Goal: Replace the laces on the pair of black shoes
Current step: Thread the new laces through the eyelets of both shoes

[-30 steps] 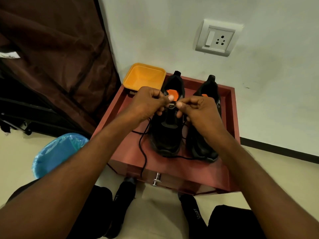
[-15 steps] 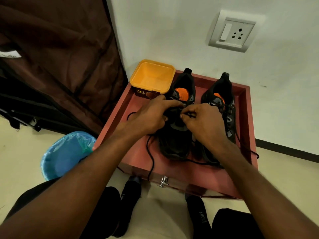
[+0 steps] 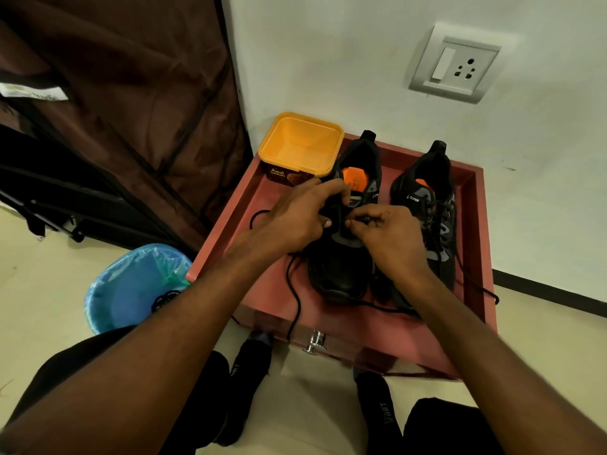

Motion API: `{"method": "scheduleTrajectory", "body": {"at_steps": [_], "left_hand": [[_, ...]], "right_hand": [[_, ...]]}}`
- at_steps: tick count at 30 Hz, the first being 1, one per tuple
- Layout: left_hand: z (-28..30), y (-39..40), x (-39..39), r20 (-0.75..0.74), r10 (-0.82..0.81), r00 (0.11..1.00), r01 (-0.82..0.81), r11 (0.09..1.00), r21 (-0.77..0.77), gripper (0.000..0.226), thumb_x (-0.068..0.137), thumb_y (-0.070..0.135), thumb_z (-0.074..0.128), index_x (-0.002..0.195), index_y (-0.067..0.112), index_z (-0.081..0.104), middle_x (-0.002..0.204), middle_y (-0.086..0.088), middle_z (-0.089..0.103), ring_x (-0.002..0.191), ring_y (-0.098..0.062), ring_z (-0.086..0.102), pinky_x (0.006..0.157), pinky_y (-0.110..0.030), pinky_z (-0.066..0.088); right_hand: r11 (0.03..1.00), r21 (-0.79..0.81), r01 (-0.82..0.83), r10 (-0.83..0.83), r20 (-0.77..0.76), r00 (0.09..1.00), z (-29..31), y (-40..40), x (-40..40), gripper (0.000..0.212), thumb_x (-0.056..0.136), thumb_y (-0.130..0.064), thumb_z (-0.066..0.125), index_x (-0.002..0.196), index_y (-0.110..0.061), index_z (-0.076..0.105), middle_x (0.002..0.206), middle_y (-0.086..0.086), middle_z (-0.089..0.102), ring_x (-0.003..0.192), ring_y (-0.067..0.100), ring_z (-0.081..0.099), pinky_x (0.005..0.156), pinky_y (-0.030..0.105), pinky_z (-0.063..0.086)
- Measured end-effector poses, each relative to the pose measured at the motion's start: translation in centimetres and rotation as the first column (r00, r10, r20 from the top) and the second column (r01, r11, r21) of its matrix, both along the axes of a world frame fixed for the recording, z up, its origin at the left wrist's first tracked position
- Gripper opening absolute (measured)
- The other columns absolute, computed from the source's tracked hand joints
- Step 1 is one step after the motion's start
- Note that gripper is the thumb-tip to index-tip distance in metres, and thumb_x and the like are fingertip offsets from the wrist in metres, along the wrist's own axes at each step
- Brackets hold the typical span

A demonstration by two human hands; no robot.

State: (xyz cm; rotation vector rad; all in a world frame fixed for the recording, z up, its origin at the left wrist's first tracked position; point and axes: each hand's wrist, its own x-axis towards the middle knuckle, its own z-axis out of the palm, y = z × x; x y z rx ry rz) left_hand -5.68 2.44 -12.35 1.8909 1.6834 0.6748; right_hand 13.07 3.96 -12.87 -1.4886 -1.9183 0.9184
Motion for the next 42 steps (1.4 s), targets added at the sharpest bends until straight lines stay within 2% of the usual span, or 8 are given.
{"method": "scheduleTrajectory", "body": {"at_steps": [5, 8, 13, 18, 23, 29, 36, 42], "left_hand": [[0.1, -0.2, 0.4, 0.008, -0.032, 0.999, 0.032, 0.999, -0.011, 0.053, 0.081, -0.007, 0.068, 0.113, 0.034, 0.058, 0.095, 0.011, 0.044, 0.083, -0.014, 0.052, 0.077, -0.045, 0.058], [-0.1, -0.1, 0.5, 0.011, -0.025, 1.000, 0.025, 1.000, -0.017, 0.056, 0.080, -0.007, 0.068, 0.110, 0.039, 0.056, 0.097, 0.009, 0.045, 0.085, -0.018, 0.054, 0.074, -0.048, 0.058], [0.0, -0.1, 0.5, 0.000, -0.023, 1.000, 0.023, 1.000, -0.017, 0.055, 0.081, -0.006, 0.069, 0.117, 0.034, 0.058, 0.097, 0.006, 0.046, 0.086, -0.019, 0.053, 0.076, -0.045, 0.057], [0.1, -0.2, 0.6, 0.074, 0.039, 0.997, -0.036, 0.998, -0.047, 0.060, 0.080, -0.001, 0.073, 0.120, 0.032, 0.043, 0.091, -0.001, 0.053, 0.075, -0.015, 0.054, 0.061, -0.040, 0.055], [0.6, -0.4, 0.6, 0.026, 0.107, 0.994, -0.103, 0.989, -0.108, 0.021, 0.088, 0.011, 0.079, 0.084, 0.023, 0.062, 0.084, 0.007, 0.063, 0.069, -0.009, 0.061, 0.056, -0.023, 0.041], [0.8, -0.6, 0.9, 0.030, 0.132, 0.991, -0.127, 0.984, -0.121, 0.015, 0.089, 0.014, 0.079, 0.082, 0.022, 0.069, 0.078, 0.009, 0.064, 0.071, -0.006, 0.064, 0.057, -0.021, 0.043], [0.7, -1.1, 1.0, 0.038, 0.129, 0.991, -0.125, 0.987, -0.103, 0.010, 0.088, 0.016, 0.080, 0.087, 0.020, 0.071, 0.090, 0.002, 0.070, 0.078, -0.011, 0.067, 0.063, -0.026, 0.052], [0.3, -1.1, 1.2, 0.061, 0.165, 0.984, -0.159, 0.983, -0.096, 0.008, 0.090, 0.017, 0.078, 0.086, 0.019, 0.072, 0.069, 0.009, 0.065, 0.059, -0.001, 0.062, 0.053, -0.023, 0.046]], "right_hand": [[0.999, -0.047, 0.000, 0.000, -0.015, 1.000, -0.4, 0.0, -0.2, 0.012, 0.091, -0.023, 0.073, 0.094, -0.033, 0.081, 0.062, -0.003, 0.067, 0.051, 0.012, 0.057, 0.055, 0.036, 0.050], [0.996, -0.084, -0.030, 0.026, -0.053, 0.998, -0.3, 0.7, 0.1, 0.011, 0.087, -0.025, 0.077, 0.087, -0.036, 0.080, 0.073, 0.006, 0.073, 0.072, 0.033, 0.070, 0.073, 0.055, 0.061], [0.990, -0.132, -0.052, 0.042, -0.078, 0.996, 0.0, 0.7, 0.5, 0.014, 0.089, -0.022, 0.077, 0.088, -0.035, 0.080, 0.083, 0.008, 0.076, 0.087, 0.037, 0.072, 0.083, 0.062, 0.058], [1.000, -0.025, 0.009, -0.008, 0.024, 1.000, -0.1, -0.1, -0.2, 0.010, 0.093, -0.030, 0.073, 0.099, -0.036, 0.078, 0.075, -0.004, 0.073, 0.070, 0.019, 0.069, 0.067, 0.049, 0.061], [0.988, 0.148, 0.047, -0.087, 0.276, 0.957, 0.0, -0.8, -0.5, 0.016, 0.096, -0.044, 0.068, 0.110, -0.037, 0.073, 0.088, -0.012, 0.070, 0.074, 0.011, 0.066, 0.060, 0.032, 0.056], [0.999, -0.033, -0.026, 0.029, 0.092, 0.995, 0.7, -0.1, -0.1, 0.011, 0.097, -0.025, 0.070, 0.103, -0.027, 0.079, 0.082, -0.016, 0.069, 0.073, 0.001, 0.064, 0.060, 0.021, 0.044], [0.993, 0.073, 0.090, -0.104, 0.233, 0.967, 0.4, -1.2, -0.9, 0.024, 0.095, -0.032, 0.069, 0.119, -0.034, 0.075, 0.106, -0.009, 0.076, 0.089, 0.015, 0.072, 0.073, 0.035, 0.061], [0.990, -0.111, 0.088, -0.082, 0.059, 0.995, 0.2, -0.5, -1.3, 0.020, 0.095, -0.021, 0.069, 0.112, -0.026, 0.080, 0.097, -0.007, 0.077, 0.084, 0.014, 0.073, 0.077, 0.044, 0.063]]}}
